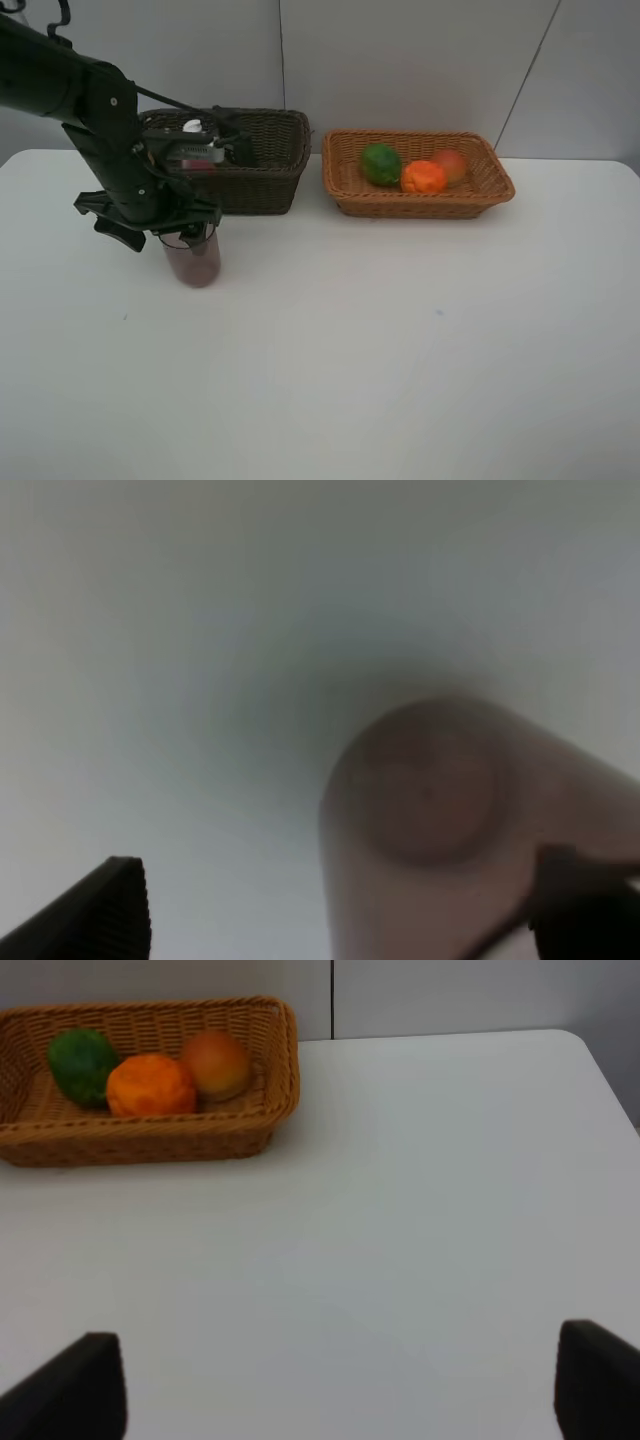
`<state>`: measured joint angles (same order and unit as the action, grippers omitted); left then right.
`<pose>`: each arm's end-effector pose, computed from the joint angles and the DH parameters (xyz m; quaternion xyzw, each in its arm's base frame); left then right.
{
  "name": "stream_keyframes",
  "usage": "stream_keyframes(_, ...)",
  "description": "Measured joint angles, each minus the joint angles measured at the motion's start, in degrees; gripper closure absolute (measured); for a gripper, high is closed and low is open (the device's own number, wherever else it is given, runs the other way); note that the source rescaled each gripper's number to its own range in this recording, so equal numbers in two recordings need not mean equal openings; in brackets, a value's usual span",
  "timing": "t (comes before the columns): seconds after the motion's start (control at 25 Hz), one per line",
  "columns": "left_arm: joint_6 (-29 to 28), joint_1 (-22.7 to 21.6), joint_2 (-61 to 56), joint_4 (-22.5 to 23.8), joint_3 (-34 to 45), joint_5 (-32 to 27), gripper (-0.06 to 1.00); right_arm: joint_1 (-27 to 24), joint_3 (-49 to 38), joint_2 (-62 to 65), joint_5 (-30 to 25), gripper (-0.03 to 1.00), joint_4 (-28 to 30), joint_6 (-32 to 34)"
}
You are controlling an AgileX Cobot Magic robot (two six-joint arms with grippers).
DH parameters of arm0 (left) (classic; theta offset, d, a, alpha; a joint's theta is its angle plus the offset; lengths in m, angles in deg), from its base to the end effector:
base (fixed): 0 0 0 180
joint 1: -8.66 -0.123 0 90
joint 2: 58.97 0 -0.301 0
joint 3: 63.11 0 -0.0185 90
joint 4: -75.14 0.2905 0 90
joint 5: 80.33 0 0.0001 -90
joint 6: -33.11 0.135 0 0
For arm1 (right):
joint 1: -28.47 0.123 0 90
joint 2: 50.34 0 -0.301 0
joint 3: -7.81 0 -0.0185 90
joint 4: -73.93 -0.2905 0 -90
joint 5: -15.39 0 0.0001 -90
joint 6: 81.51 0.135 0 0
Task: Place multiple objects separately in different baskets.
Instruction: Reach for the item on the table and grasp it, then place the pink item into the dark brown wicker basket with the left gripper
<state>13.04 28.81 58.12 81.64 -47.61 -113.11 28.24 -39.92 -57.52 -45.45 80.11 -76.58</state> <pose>0.3763 -0.1293 0.0777 0.0441 0.9902 -0.0094 0.1319 0.0495 -0.0129 0.2846 0.0409 0.8447 -0.0320 0.5328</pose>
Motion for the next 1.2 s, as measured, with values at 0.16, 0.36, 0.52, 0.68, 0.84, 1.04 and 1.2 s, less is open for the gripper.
stream_keyframes(0.16, 0.00, -0.49, 2.21, -0.40, 0.71, 2.03, -0.06, 0.00, 0.00, 0.00, 0.00, 0.10, 0.00, 0.00)
stream_keyframes(0.36, 0.00, -1.45, 2.91, -0.56, 0.71, 2.90, -0.04, 0.00, 0.00, 0.00, 0.00, 0.10, 0.00, 0.00)
stream_keyframes(0.52, 0.00, -1.98, 2.91, -0.62, 0.71, 2.90, 0.19, 0.00, 0.00, 0.00, 0.00, 0.10, 0.00, 0.00)
stream_keyframes(0.68, 0.00, -2.24, 2.91, -0.62, 0.71, 3.14, 0.73, 0.00, 0.00, 0.00, 0.00, 0.10, 0.00, 0.00)
stream_keyframes(0.84, 0.00, -2.41, 2.91, -0.62, 0.71, 3.75, 0.94, 0.00, 0.00, 0.00, 0.00, 0.10, 0.00, 0.00)
stream_keyframes(1.04, 0.00, -2.48, 3.03, -0.62, 0.71, 3.90, 0.94, 0.00, 0.00, 0.00, 0.00, 0.10, 0.00, 0.00)
stream_keyframes(1.2, 0.00, -2.48, 3.35, -0.62, 0.66, 3.95, 0.94, 0.00, 0.00, 0.00, 0.00, 0.10, 0.00, 0.00)
